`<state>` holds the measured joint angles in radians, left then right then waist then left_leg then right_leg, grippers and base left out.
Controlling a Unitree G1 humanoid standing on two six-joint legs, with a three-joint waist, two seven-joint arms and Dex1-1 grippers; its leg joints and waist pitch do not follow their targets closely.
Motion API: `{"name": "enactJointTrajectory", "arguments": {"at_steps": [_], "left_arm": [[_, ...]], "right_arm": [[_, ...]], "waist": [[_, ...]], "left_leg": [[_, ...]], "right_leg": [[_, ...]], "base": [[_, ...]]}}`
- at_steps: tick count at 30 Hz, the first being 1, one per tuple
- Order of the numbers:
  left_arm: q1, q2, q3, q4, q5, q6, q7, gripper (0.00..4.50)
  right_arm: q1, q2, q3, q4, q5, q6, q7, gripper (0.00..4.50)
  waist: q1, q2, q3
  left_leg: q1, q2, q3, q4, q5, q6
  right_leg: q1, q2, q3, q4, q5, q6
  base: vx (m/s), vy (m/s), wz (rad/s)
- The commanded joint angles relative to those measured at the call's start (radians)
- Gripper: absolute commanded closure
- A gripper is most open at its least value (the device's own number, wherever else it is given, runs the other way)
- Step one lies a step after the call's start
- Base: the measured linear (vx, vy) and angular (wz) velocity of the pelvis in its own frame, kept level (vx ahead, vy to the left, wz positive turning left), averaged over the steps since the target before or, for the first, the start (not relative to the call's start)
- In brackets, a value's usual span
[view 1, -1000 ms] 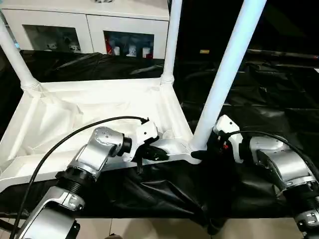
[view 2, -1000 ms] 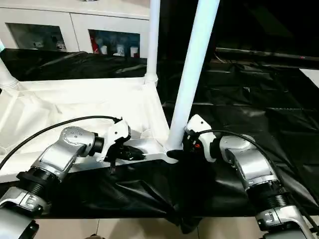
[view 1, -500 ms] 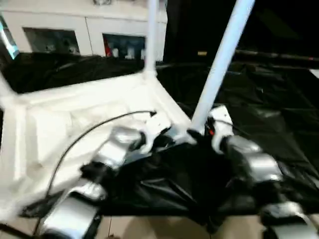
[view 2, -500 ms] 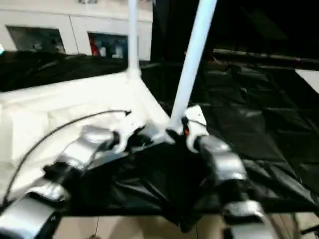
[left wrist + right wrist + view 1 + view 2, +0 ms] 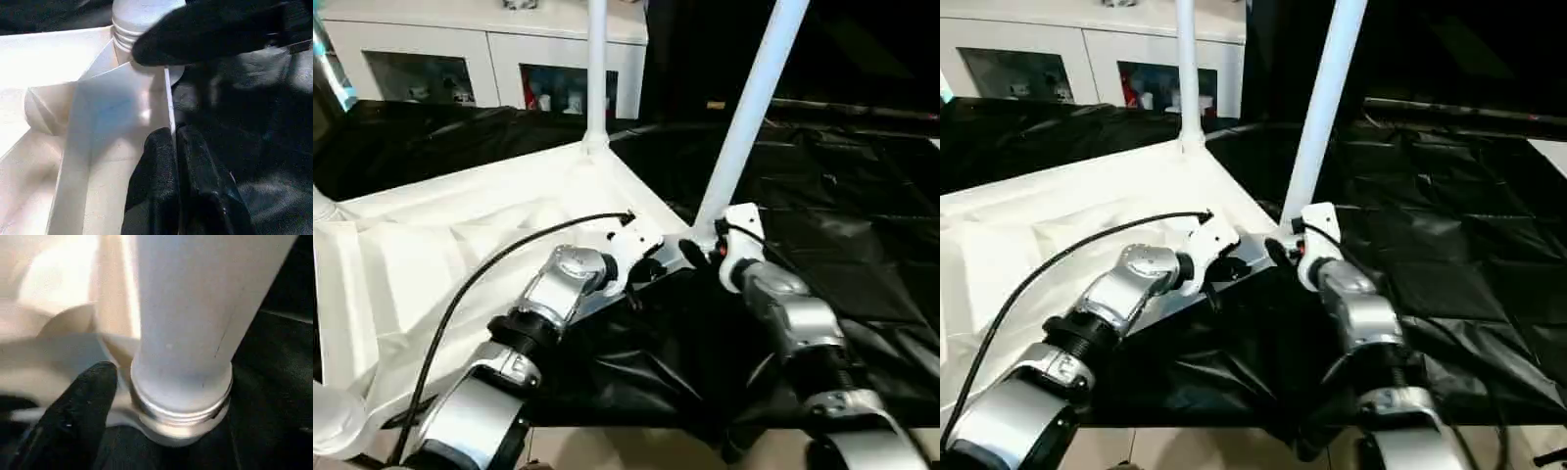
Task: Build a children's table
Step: Rotate leg to tighten
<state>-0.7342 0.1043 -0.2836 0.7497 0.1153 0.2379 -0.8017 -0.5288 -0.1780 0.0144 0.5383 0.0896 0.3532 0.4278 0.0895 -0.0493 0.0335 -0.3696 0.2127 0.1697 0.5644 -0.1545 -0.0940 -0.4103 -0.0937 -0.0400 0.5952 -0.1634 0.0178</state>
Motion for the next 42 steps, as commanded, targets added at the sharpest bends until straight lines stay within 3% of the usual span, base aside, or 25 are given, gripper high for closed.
{"name": "enactJointTrajectory", "arguments": {"at_steps": [1,4,9,10,12,15,19,26,31,42], "left_arm": [[0.013,-0.006,-0.049,-0.009,-0.005,-0.027,-0.081,4.50],[0.027,0.026,-0.057,-0.036,-0.014,-0.037,-0.146,4.50],[0.072,0.109,-0.073,-0.122,-0.055,-0.067,-0.323,4.50],[0.082,0.127,-0.075,-0.144,-0.068,-0.067,-0.361,4.50],[0.099,0.158,-0.085,-0.188,-0.085,-0.054,-0.420,4.50],[0.110,0.175,-0.090,-0.216,-0.094,-0.045,-0.451,4.50],[0.124,0.189,-0.087,-0.244,-0.104,-0.034,-0.471,4.50],[0.140,0.199,-0.084,-0.276,-0.114,-0.021,-0.482,4.50],[0.143,0.199,-0.082,-0.279,-0.113,-0.018,-0.479,4.50],[0.154,0.205,-0.081,-0.295,-0.115,-0.005,-0.474,4.50]], "right_arm": [[-0.002,-0.011,0.049,-0.068,0.017,-0.012,0.092,0.32],[0.015,-0.068,0.058,-0.103,0.021,-0.013,0.169,0.10],[0.068,-0.215,0.091,-0.227,0.057,-0.008,0.397,0.04],[0.081,-0.251,0.107,-0.256,0.061,-0.006,0.451,0.04],[0.103,-0.311,0.138,-0.292,0.063,-0.006,0.542,0.04],[0.113,-0.344,0.155,-0.304,0.062,-0.002,0.594,0.04],[0.107,-0.356,0.163,-0.284,0.052,-0.008,0.610,0.04],[0.091,-0.334,0.161,-0.265,0.065,-0.008,0.606,0.78],[0.091,-0.322,0.163,-0.257,0.064,-0.020,0.609,1.17],[0.124,-0.308,0.169,-0.281,0.091,0.007,0.635,1.98]], "waist": [[0.001,-0.002,-0.056],[0.001,-0.001,-0.056],[0.008,0.004,-0.053],[0.006,0.001,-0.054],[0.009,0.004,-0.052],[0.009,-0.001,-0.051],[0.007,-0.001,-0.050],[0.004,-0.003,-0.054],[0.000,-0.001,-0.053],[0.001,-0.002,-0.055]], "left_leg": [[0.006,0.001,0.011,-0.061,-0.267,0.016],[0.005,0.003,0.011,-0.060,-0.254,0.026],[0.011,0.009,0.010,-0.064,-0.300,0.028],[0.009,0.009,0.011,-0.063,-0.293,0.030],[0.010,0.011,0.010,-0.064,-0.297,0.031],[0.009,0.011,0.011,-0.064,-0.311,0.031],[0.010,0.010,0.010,-0.064,-0.321,0.022],[0.006,0.009,0.012,-0.060,-0.262,0.033],[0.007,0.008,0.012,-0.061,-0.280,0.029],[0.008,0.008,0.013,-0.058,-0.259,0.036]], "right_leg": [[0.050,-0.027,0.020,-0.070,-0.207,-0.165],[0.052,-0.027,0.020,-0.066,-0.185,-0.179],[0.052,-0.028,0.020,-0.071,-0.220,-0.184],[0.051,-0.028,0.021,-0.069,-0.213,-0.187],[0.050,-0.028,0.021,-0.068,-0.208,-0.193],[0.047,-0.029,0.021,-0.070,-0.238,-0.195],[0.044,-0.031,0.021,-0.073,-0.284,-0.184],[0.048,-0.028,0.020,-0.062,-0.194,-0.205],[0.047,-0.027,0.020,-0.065,-0.222,-0.202],[0.049,-0.027,0.020,-0.061,-0.189,-0.211]], "base": [[0.000,0.000,0.00],[0.000,0.000,0.00],[0.000,0.000,0.00],[0.000,0.000,0.00],[0.000,0.000,0.00],[0.000,0.000,0.00],[0.000,0.000,0.00],[0.000,0.000,0.00],[0.000,0.000,0.00],[0.000,0.000,0.00]]}}
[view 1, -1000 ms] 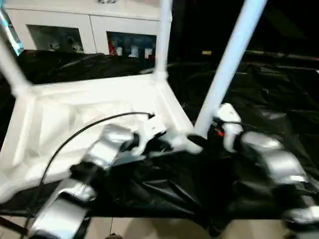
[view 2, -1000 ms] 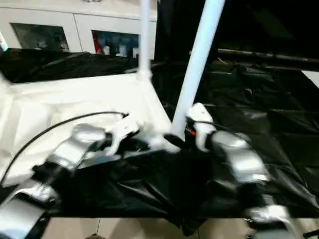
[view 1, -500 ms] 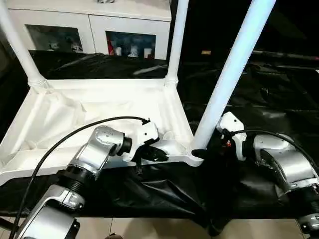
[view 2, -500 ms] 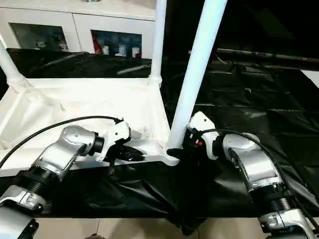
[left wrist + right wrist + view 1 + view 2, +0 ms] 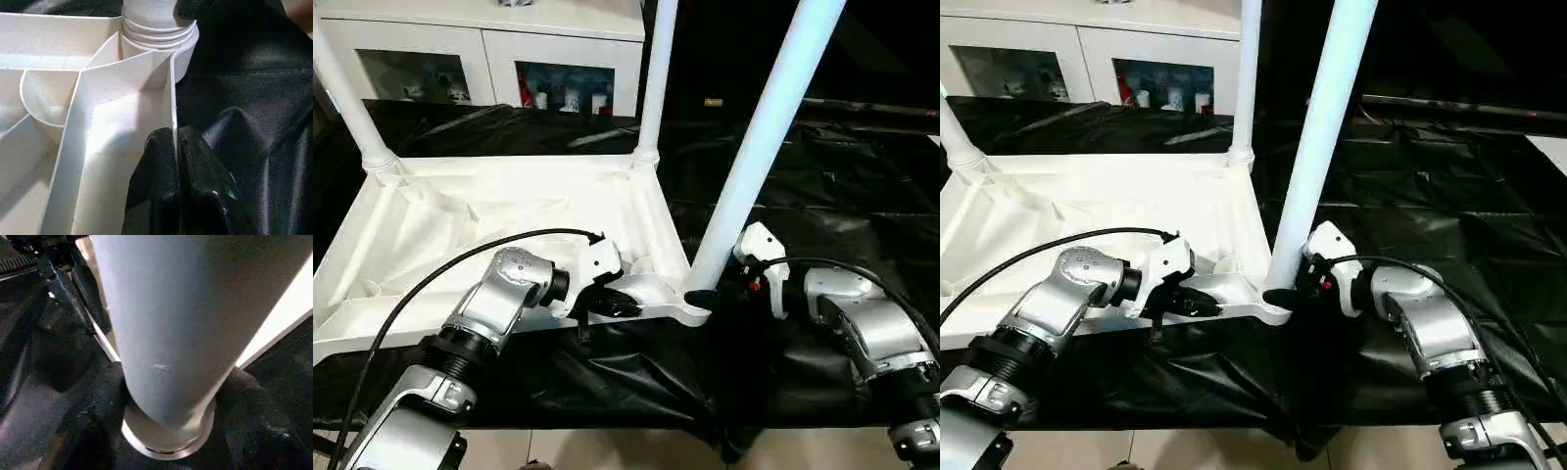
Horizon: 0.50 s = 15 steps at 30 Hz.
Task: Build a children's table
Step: Rotate leg to tighten
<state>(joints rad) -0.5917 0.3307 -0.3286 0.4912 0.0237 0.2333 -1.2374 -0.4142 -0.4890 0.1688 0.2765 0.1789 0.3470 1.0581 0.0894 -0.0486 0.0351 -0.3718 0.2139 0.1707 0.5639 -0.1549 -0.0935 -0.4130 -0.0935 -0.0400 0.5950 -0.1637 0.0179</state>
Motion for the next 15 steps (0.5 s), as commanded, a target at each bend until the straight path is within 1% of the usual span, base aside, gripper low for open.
{"name": "enactJointTrajectory", "arguments": {"at_steps": [1,2,3,4,5,6,7,8,9,10,11,12,13,14,15], "left_arm": [[0.012,-0.024,-0.034,-0.034,-0.023,-0.002,-0.032,4.50],[0.010,-0.031,-0.030,-0.028,-0.020,-0.010,-0.016,4.50],[0.002,-0.050,-0.019,-0.008,-0.013,-0.020,0.025,4.50],[-0.006,-0.062,-0.013,0.008,-0.007,-0.016,0.054,4.50],[-0.021,-0.079,-0.008,0.037,0.008,-0.007,0.102,4.50],[-0.040,-0.100,-0.004,0.075,0.028,-0.004,0.158,4.50],[-0.042,-0.102,-0.003,0.079,0.030,-0.003,0.163,4.50],[-0.071,-0.138,0.003,0.138,0.053,-0.002,0.249,4.50],[-0.088,-0.164,0.009,0.171,0.063,0.002,0.304,4.50],[-0.101,-0.185,0.015,0.192,0.066,0.008,0.341,4.50],[-0.113,-0.210,0.016,0.209,0.070,0.018,0.374,4.50],[-0.130,-0.247,0.018,0.232,0.074,0.036,0.423,4.50],[-0.134,-0.255,0.019,0.237,0.075,0.040,0.432,4.50],[-0.141,-0.270,0.020,0.247,0.077,0.047,0.453,4.50],[-0.149,-0.289,0.018,0.260,0.082,0.053,0.475,4.50]], "right_arm": [[0.012,0.010,0.008,-0.018,0.005,0.015,-0.004,2.05],[0.014,0.020,0.001,-0.012,0.007,0.016,-0.018,2.19],[0.013,0.038,-0.012,0.007,0.004,0.016,-0.054,2.19],[0.008,0.053,-0.021,0.025,-0.004,0.009,-0.091,2.26],[-0.007,0.089,-0.050,0.061,-0.006,0.014,-0.166,2.33],[-0.022,0.132,-0.080,0.098,-0.004,0.025,-0.247,2.33],[-0.023,0.136,-0.083,0.101,-0.004,0.026,-0.254,2.41],[-0.038,0.190,-0.100,0.144,-0.019,0.018,-0.356,2.43],[-0.048,0.223,-0.105,0.169,-0.032,0.016,-0.420,2.44],[-0.057,0.249,-0.108,0.190,-0.044,0.014,-0.475,2.45],[-0.074,0.282,-0.115,0.217,-0.058,0.011,-0.551,2.47],[-0.101,0.331,-0.126,0.255,-0.070,0.011,-0.650,2.48],[-0.106,0.341,-0.128,0.261,-0.072,0.012,-0.667,2.48],[-0.117,0.361,-0.132,0.274,-0.075,0.014,-0.700,2.48],[-0.131,0.383,-0.128,0.286,-0.081,0.012,-0.726,2.48]], "waist": [[0.001,-0.002,-0.057],[0.000,-0.004,-0.056],[0.001,-0.002,-0.056],[-0.001,-0.004,-0.055],[-0.003,-0.002,-0.051],[-0.003,-0.002,-0.051],[-0.007,-0.003,-0.050],[-0.008,-0.003,-0.051],[-0.008,-0.002,-0.052],[-0.010,-0.004,-0.052],[-0.010,0.000,-0.052],[-0.010,-0.001,-0.052],[-0.013,0.002,-0.051],[-0.012,-0.001,-0.054],[-0.010,0.001,-0.053]], "left_leg": [[0.010,0.008,0.012,-0.058,-0.260,0.035],[0.010,0.007,0.012,-0.058,-0.260,0.036],[0.010,0.007,0.011,-0.059,-0.266,0.033],[0.010,0.007,0.012,-0.059,-0.271,0.028],[0.010,0.005,0.013,-0.061,-0.290,0.020],[0.012,0.004,0.012,-0.061,-0.306,0.013],[0.012,0.002,0.009,-0.063,-0.331,-0.001],[0.012,0.002,0.007,-0.063,-0.340,-0.008],[0.017,0.002,0.006,-0.063,-0.353,-0.018],[0.017,0.001,0.007,-0.062,-0.355,-0.023],[0.016,0.000,0.005,-0.064,-0.358,-0.025],[0.017,0.000,0.005,-0.064,-0.356,-0.027],[0.017,-0.001,0.004,-0.065,-0.364,-0.034],[0.016,-0.002,0.003,-0.065,-0.361,-0.033],[0.015,0.000,0.004,-0.066,-0.356,-0.026]], "right_leg": [[0.050,-0.028,0.020,-0.061,-0.190,-0.212],[0.050,-0.027,0.020,-0.061,-0.190,-0.211],[0.050,-0.027,0.020,-0.062,-0.201,-0.209],[0.049,-0.027,0.020,-0.064,-0.214,-0.205],[0.045,-0.027,0.020,-0.069,-0.253,-0.196],[0.044,-0.028,0.020,-0.071,-0.284,-0.189],[0.043,-0.029,0.018,-0.076,-0.343,-0.171],[0.043,-0.030,0.018,-0.077,-0.366,-0.162],[0.038,-0.030,0.017,-0.083,-0.396,-0.148],[0.036,-0.030,0.018,-0.084,-0.404,-0.141],[0.035,-0.031,0.018,-0.085,-0.413,-0.135],[0.035,-0.031,0.018,-0.086,-0.414,-0.132],[0.032,-0.029,0.018,-0.087,-0.419,-0.130],[0.037,-0.029,0.016,-0.087,-0.417,-0.125],[0.037,-0.029,0.018,-0.086,-0.391,-0.127]], "base": [[0.000,0.000,0.00],[0.000,0.000,0.00],[0.000,0.000,0.00],[0.000,0.000,0.00],[0.000,0.000,0.00],[0.000,0.000,0.00],[0.000,0.000,0.00],[0.000,0.000,0.00],[0.000,0.000,0.00],[0.000,0.000,0.00],[0.000,0.000,0.00],[0.000,0.000,0.00],[0.000,0.000,0.00],[0.000,0.000,0.00],[0.000,0.000,0.00]]}}
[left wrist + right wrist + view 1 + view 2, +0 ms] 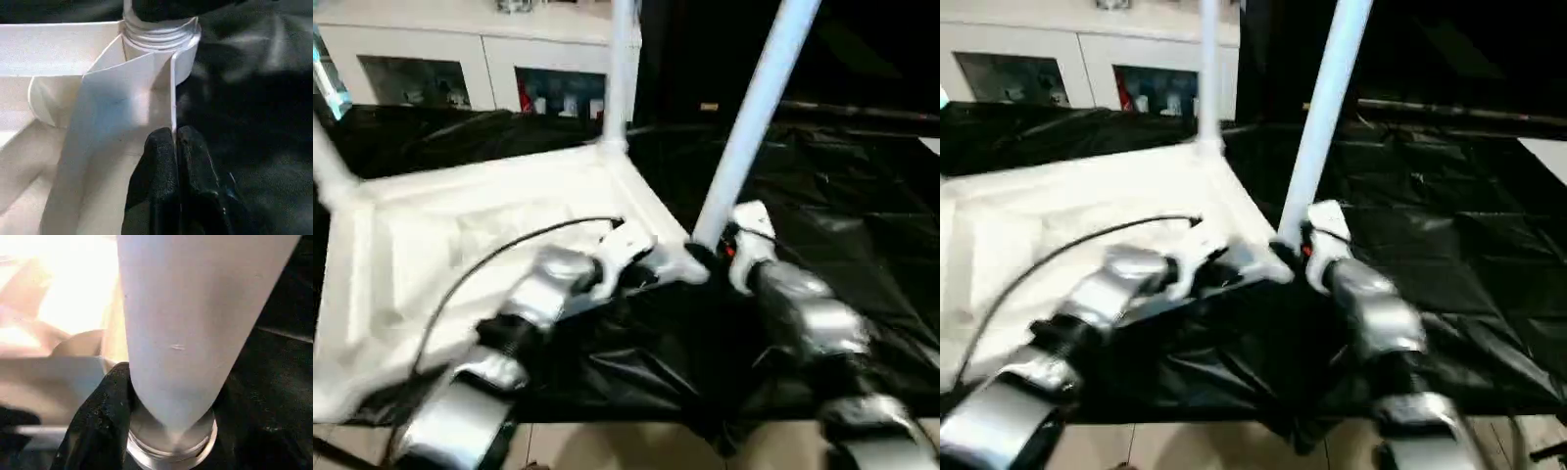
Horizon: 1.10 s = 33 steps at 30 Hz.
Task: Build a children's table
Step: Rotate leg to tighten
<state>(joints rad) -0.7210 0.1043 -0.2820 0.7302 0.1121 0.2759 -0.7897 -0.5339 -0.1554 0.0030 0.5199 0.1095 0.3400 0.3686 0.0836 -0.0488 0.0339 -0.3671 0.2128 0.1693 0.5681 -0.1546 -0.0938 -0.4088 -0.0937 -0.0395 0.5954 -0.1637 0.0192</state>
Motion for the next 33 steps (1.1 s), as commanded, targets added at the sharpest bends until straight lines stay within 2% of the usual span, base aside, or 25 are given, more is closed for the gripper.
{"name": "enactJointTrajectory", "arguments": {"at_steps": [1,5,6,7,10,12,15,16,17,18,19,20,23,26,27,29,33], "left_arm": [[-0.031,-0.087,-0.033,0.038,0.002,0.012,0.053,4.50],[-0.058,-0.138,-0.038,0.087,0.011,-0.012,0.076,4.50],[-0.062,-0.139,-0.037,0.097,0.011,-0.023,0.072,4.50],[-0.061,-0.130,-0.033,0.103,0.007,-0.034,0.053,4.50],[-0.054,-0.112,-0.031,0.098,0.003,-0.048,0.026,4.50],[-0.044,-0.083,-0.027,0.085,-0.008,-0.061,-0.015,4.50],[-0.035,-0.056,-0.016,0.071,-0.020,-0.074,-0.064,4.50],[-0.026,-0.044,-0.015,0.057,-0.029,-0.089,-0.097,4.50],[-0.016,-0.030,-0.012,0.038,-0.044,-0.093,-0.139,4.50],[-0.016,-0.030,-0.012,0.038,-0.044,-0.093,-0.139,4.50],[0.011,0.005,-0.016,-0.014,-0.075,-0.104,-0.234,4.50],[0.023,0.019,-0.020,-0.036,-0.086,-0.107,-0.272,4.50],[0.055,0.071,-0.032,-0.093,-0.110,-0.106,-0.368,4.50],[0.069,0.095,-0.036,-0.120,-0.123,-0.093,-0.414,4.50],[0.084,0.123,-0.044,-0.154,-0.135,-0.078,-0.464,4.50],[0.095,0.143,-0.045,-0.179,-0.141,-0.062,-0.492,4.50],[0.108,0.161,-0.041,-0.211,-0.145,-0.045,-0.515,4.50]], "right_arm": [[-0.029,0.079,0.041,0.057,-0.018,0.016,-0.063,2.48],[-0.073,0.136,0.053,0.084,-0.039,-0.015,-0.084,2.48],[-0.075,0.136,0.059,0.086,-0.041,-0.022,-0.072,1.94],[-0.076,0.130,0.062,0.086,-0.039,-0.031,-0.052,1.80],[-0.071,0.108,0.066,0.075,-0.034,-0.035,-0.021,1.70],[-0.056,0.057,0.063,0.040,-0.018,-0.028,0.055,1.36],[-0.035,-0.005,0.061,-0.005,-0.004,-0.015,0.153,1.30],[-0.025,-0.036,0.067,-0.027,0.001,-0.013,0.198,1.12],[-0.011,-0.072,0.074,-0.053,0.007,-0.011,0.249,1.12],[-0.011,-0.072,0.074,-0.053,0.007,-0.011,0.249,0.98],[0.020,-0.141,0.086,-0.113,0.027,-0.007,0.357,0.86],[0.032,-0.167,0.090,-0.138,0.037,-0.005,0.402,0.82],[0.077,-0.266,0.107,-0.229,0.077,0.024,0.553,0.56],[0.100,-0.310,0.118,-0.272,0.093,0.025,0.622,0.49],[0.121,-0.349,0.123,-0.317,0.127,0.048,0.698,0.49],[0.131,-0.375,0.133,-0.336,0.137,0.055,0.744,0.49],[0.134,-0.393,0.150,-0.338,0.128,0.055,0.764,0.49]], "waist": [[-0.005,0.003,-0.052],[-0.004,0.002,-0.055],[-0.002,0.002,-0.055],[-0.001,0.002,-0.056],[0.000,0.000,-0.055],[0.001,0.000,-0.054],[0.002,0.000,-0.055],[0.004,0.000,-0.055],[0.005,0.000,-0.056],[0.007,-0.001,-0.057],[0.006,0.002,-0.058],[0.010,-0.003,-0.058],[0.013,0.001,-0.055],[0.015,0.004,-0.050],[0.013,0.003,-0.049],[0.015,0.002,-0.048],[0.014,0.003,-0.049]], "left_leg": [[0.011,0.000,0.006,-0.069,-0.358,-0.023],[0.011,-0.001,0.007,-0.069,-0.348,-0.019],[0.008,0.000,0.007,-0.070,-0.334,-0.014],[0.007,0.000,0.007,-0.069,-0.320,-0.009],[0.006,0.000,0.009,-0.069,-0.305,0.001],[0.007,0.000,0.009,-0.070,-0.315,0.006],[0.005,0.002,0.009,-0.069,-0.303,0.015],[0.005,0.001,0.009,-0.068,-0.286,0.022],[0.004,0.001,0.010,-0.067,-0.278,0.028],[0.003,0.002,0.010,-0.066,-0.269,0.034],[0.003,0.002,0.012,-0.064,-0.239,0.042],[0.003,0.003,0.014,-0.061,-0.229,0.057],[0.004,0.008,0.014,-0.062,-0.231,0.076],[0.007,0.010,0.013,-0.067,-0.275,0.060],[0.006,0.010,0.012,-0.068,-0.294,0.053],[0.007,0.011,0.012,-0.069,-0.307,0.049],[0.006,0.011,0.012,-0.069,-0.294,0.039]], "right_leg": [[0.031,-0.026,0.018,-0.085,-0.370,-0.132],[0.034,-0.026,0.019,-0.082,-0.331,-0.138],[0.037,-0.026,0.019,-0.081,-0.306,-0.139],[0.039,-0.026,0.020,-0.078,-0.273,-0.146],[0.042,-0.026,0.020,-0.075,-0.251,-0.157],[0.043,-0.028,0.019,-0.079,-0.276,-0.153],[0.047,-0.028,0.020,-0.077,-0.251,-0.157],[0.050,-0.027,0.019,-0.076,-0.228,-0.163],[0.051,-0.027,0.020,-0.074,-0.211,-0.168],[0.053,-0.027,0.020,-0.073,-0.194,-0.172],[0.053,-0.027,0.020,-0.067,-0.145,-0.195],[0.057,-0.027,0.021,-0.064,-0.123,-0.208],[0.055,-0.028,0.021,-0.064,-0.131,-0.218],[0.050,-0.029,0.020,-0.071,-0.219,-0.208],[0.049,-0.029,0.021,-0.072,-0.249,-0.202],[0.046,-0.031,0.021,-0.076,-0.290,-0.189],[0.044,-0.031,0.021,-0.074,-0.286,-0.189]], "base": [[0.000,0.000,0.00],[0.000,0.000,0.00],[0.000,0.000,0.00],[0.000,0.000,0.00],[0.000,0.000,0.00],[0.000,0.000,0.00],[0.000,0.000,0.00],[0.000,0.000,0.00],[0.000,0.000,0.00],[0.000,0.000,0.00],[0.000,0.000,0.00],[0.000,0.000,0.00],[0.000,0.000,0.00],[0.000,0.000,0.00],[0.000,0.000,0.00],[0.000,0.000,0.00],[0.000,0.000,0.00]]}}
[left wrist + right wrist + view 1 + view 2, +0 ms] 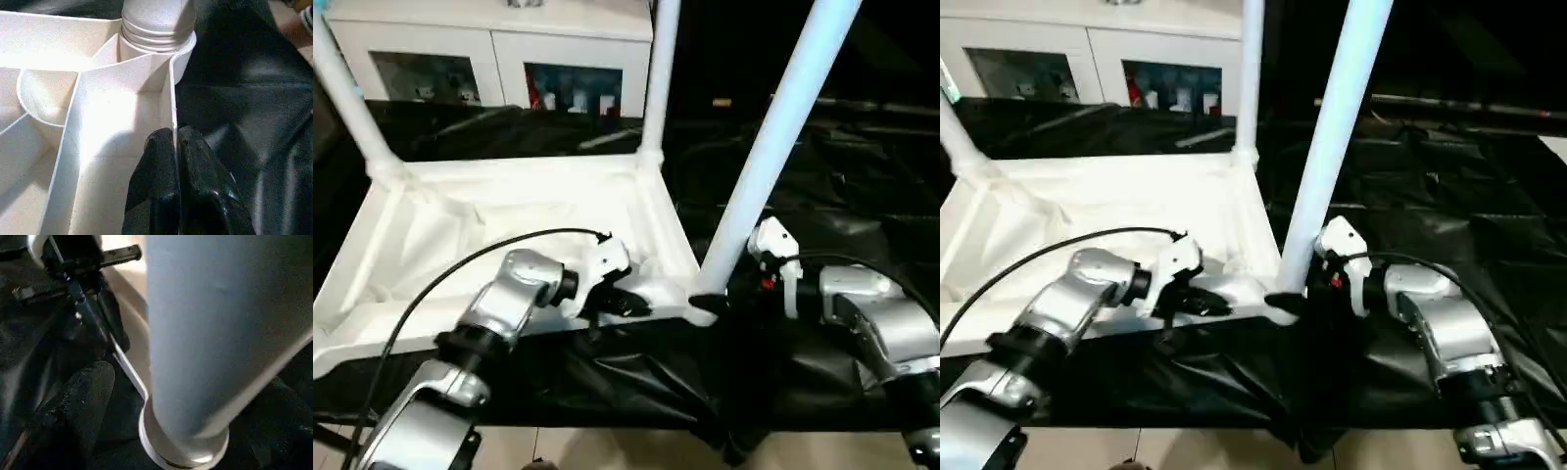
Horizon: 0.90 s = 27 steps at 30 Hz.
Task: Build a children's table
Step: Rotate leg to tighten
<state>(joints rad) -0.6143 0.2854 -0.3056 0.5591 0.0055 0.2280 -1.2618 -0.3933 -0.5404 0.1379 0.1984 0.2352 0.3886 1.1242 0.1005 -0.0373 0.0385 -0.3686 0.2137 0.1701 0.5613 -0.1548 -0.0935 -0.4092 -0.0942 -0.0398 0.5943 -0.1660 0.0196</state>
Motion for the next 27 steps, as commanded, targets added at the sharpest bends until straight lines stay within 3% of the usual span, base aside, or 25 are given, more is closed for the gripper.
{"name": "enactJointTrajectory", "arguments": {"at_steps": [1,8,9,23,25,27], "left_arm": [[0.004,-0.016,-0.018,-0.047,-0.041,0.007,-0.047,4.50],[0.011,-0.011,-0.022,-0.068,-0.043,0.021,-0.048,4.50],[0.011,-0.011,-0.022,-0.068,-0.042,0.021,-0.047,4.50],[0.022,-0.004,-0.022,-0.084,-0.043,0.028,-0.033,4.50],[0.021,-0.017,-0.015,-0.067,-0.029,0.016,0.014,4.50],[0.015,-0.028,-0.012,-0.051,-0.015,0.009,0.051,4.50]], "right_arm": [[-0.008,-0.007,0.018,-0.012,-0.003,0.007,0.007,0.49],[-0.036,0.019,0.035,0.061,-0.065,-0.024,-0.067,0.94],[-0.039,0.022,0.036,0.071,-0.072,-0.032,-0.074,1.22],[-0.015,0.032,0.029,0.038,-0.032,-0.013,-0.046,2.33],[-0.010,0.062,0.015,0.055,-0.034,-0.014,-0.094,2.39],[-0.014,0.082,0.006,0.075,-0.044,-0.025,-0.138,2.41]], "waist": [[-0.003,-0.009,-0.054],[-0.009,-0.011,-0.056],[-0.010,-0.012,-0.055],[-0.011,-0.018,-0.056],[-0.011,-0.021,-0.055],[-0.013,-0.018,-0.054]], "left_leg": [[0.008,0.010,0.012,-0.061,-0.288,0.036],[0.005,0.006,0.013,-0.058,-0.258,0.034],[0.005,0.006,0.013,-0.058,-0.260,0.033],[0.005,0.007,0.014,-0.055,-0.250,0.046],[0.005,0.007,0.014,-0.055,-0.243,0.048],[0.005,0.007,0.013,-0.056,-0.255,0.041]], "right_leg": [[0.044,-0.030,0.022,-0.072,-0.275,-0.192],[0.045,-0.028,0.020,-0.068,-0.244,-0.201],[0.046,-0.028,0.020,-0.068,-0.250,-0.199],[0.047,-0.028,0.021,-0.066,-0.243,-0.196],[0.046,-0.029,0.021,-0.066,-0.245,-0.195],[0.043,-0.030,0.021,-0.068,-0.270,-0.190]], "base": [[0.000,0.000,0.00],[0.000,0.000,0.00],[0.000,0.000,0.00],[0.000,0.000,0.00],[0.000,0.000,0.00],[0.000,0.000,0.00]]}}
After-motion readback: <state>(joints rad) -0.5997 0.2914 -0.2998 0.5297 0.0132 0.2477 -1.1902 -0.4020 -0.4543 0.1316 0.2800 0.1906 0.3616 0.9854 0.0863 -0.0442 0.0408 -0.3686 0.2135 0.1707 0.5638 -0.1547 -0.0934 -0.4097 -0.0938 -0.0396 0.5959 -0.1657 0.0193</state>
